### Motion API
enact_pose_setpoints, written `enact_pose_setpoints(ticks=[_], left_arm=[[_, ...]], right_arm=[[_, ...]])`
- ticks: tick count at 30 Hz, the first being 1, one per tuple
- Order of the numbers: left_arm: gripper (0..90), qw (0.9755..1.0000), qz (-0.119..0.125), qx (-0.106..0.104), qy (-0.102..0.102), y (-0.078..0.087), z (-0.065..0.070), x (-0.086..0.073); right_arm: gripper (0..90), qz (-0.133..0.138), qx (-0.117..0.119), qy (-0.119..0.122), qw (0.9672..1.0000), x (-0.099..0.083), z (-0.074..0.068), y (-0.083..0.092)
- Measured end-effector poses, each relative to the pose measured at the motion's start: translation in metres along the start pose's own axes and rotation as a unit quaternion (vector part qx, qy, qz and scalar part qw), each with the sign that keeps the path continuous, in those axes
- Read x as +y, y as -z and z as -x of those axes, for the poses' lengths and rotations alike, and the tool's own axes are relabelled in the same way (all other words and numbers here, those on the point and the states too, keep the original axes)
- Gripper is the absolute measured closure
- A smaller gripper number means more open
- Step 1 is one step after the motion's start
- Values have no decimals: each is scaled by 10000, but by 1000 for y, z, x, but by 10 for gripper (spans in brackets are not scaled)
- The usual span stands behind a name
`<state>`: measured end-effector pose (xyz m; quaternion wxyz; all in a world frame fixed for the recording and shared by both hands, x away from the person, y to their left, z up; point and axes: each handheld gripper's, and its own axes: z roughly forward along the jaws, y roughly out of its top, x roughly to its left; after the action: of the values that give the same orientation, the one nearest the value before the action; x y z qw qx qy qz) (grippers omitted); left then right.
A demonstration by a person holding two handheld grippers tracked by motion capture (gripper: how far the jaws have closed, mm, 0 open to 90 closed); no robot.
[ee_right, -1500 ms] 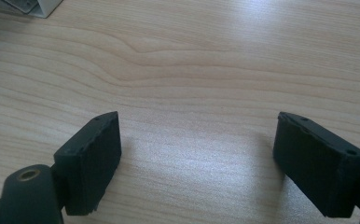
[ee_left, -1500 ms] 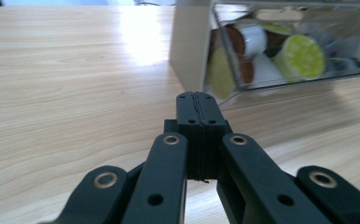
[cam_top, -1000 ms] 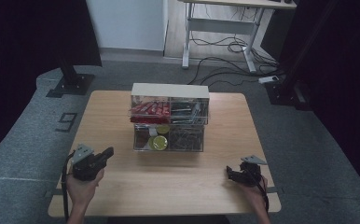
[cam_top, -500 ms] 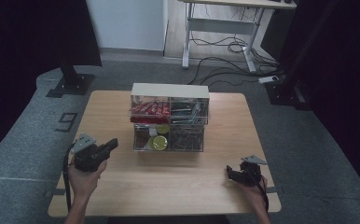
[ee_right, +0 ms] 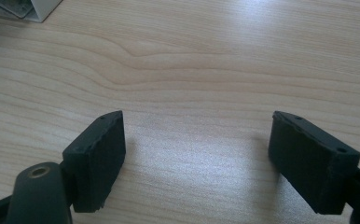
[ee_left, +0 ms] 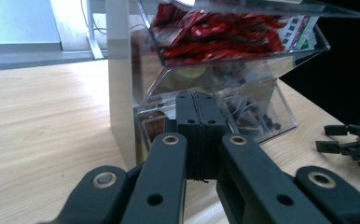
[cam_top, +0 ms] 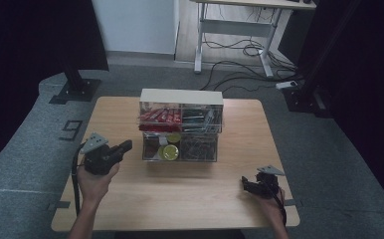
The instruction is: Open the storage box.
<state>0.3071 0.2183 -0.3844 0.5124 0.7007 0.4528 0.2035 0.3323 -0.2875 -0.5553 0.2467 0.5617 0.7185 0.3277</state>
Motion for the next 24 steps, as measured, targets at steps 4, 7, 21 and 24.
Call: enact_pose_setpoints(ticks=[4,7,21,24], left_arm=[[900,10000,-12,-68,1,-3,2,6],[900,10000,-28,-93,-7,-6,3,9],[900,9998,-113,-174,-21,-16,4,22],[900,9997,-161,-185,-40,-20,4,24]], right_arm=[[194,1,-2,0,10000,0,0,0],[194,3,-3,-1,10000,0,0,0],[198,5,-8,-9,10000,0,0,0],[199,4,-9,-10,10000,0,0,0]])
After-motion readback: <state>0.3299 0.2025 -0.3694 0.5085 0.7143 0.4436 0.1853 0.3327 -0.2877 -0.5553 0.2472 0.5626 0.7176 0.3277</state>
